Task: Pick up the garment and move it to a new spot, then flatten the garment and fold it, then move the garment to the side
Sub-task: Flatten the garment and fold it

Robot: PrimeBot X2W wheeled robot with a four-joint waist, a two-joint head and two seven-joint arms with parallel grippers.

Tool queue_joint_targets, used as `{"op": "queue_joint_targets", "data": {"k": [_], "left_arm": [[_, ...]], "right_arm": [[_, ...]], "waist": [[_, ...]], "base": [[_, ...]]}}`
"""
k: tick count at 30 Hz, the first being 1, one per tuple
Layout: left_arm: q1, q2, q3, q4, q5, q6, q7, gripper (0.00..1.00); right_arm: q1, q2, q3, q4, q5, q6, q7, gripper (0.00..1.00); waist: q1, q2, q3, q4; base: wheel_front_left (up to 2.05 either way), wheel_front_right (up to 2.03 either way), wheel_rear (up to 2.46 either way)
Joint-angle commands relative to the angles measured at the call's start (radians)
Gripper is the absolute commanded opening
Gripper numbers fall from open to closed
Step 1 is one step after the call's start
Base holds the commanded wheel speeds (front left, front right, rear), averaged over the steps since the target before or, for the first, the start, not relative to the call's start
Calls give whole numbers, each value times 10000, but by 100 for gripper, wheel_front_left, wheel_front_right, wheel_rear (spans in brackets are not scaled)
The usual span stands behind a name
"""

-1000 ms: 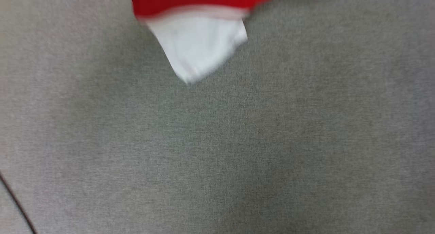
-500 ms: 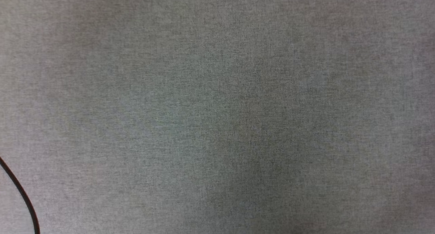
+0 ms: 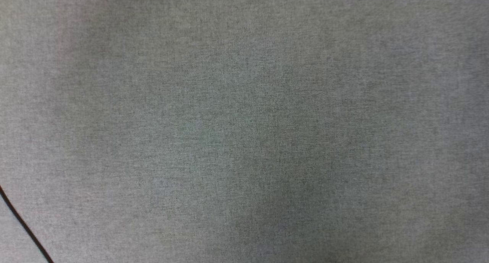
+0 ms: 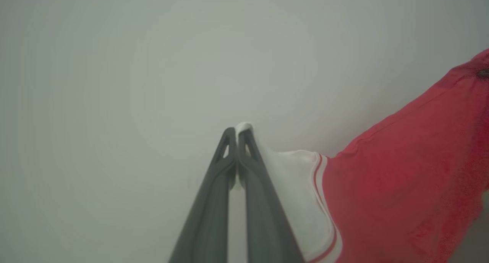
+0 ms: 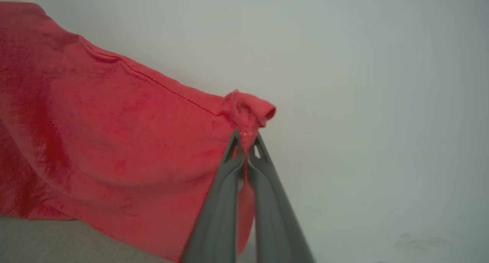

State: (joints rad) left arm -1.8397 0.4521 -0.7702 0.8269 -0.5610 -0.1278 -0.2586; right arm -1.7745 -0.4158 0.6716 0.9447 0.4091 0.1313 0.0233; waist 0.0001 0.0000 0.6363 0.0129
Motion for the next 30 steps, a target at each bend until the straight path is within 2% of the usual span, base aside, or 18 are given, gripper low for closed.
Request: {"op": "queue_joint_targets", "data": {"k": [1, 8, 15, 22, 30], "left_arm": [[435, 42, -39, -19, -83, -4, -63, 0], [2930, 467, 132, -1307, -52, 51, -82, 0], [6099, 1108, 153, -3482, -70, 390, -76, 0], [9302, 1941, -180, -5546, -506, 1130, 88, 0], [12726, 2913, -620, -7554, -1378, 2184, 537, 0]], "right_arm": [[255, 55, 132, 57, 180, -11, -116, 0], [1854, 79, 927, 97, 1165, -9, -677, 0], [3903, -434, 1757, -504, 2136, -9, -1125, 0], [6411, -1290, 2631, -1637, 3135, -9, -1254, 0], [9051, -2140, 2842, -2657, 4126, -9, -1350, 0]], "waist": [[-1, 0, -124, -36], [-1, 0, -830, -93], [-1, 0, -2087, -66], [-1, 0, -3353, 4], [-1, 0, -4606, -15]], "base": [[0, 0, 0], [0, 0, 0], [0, 0, 0], [0, 0, 0], [0, 0, 0]]}}
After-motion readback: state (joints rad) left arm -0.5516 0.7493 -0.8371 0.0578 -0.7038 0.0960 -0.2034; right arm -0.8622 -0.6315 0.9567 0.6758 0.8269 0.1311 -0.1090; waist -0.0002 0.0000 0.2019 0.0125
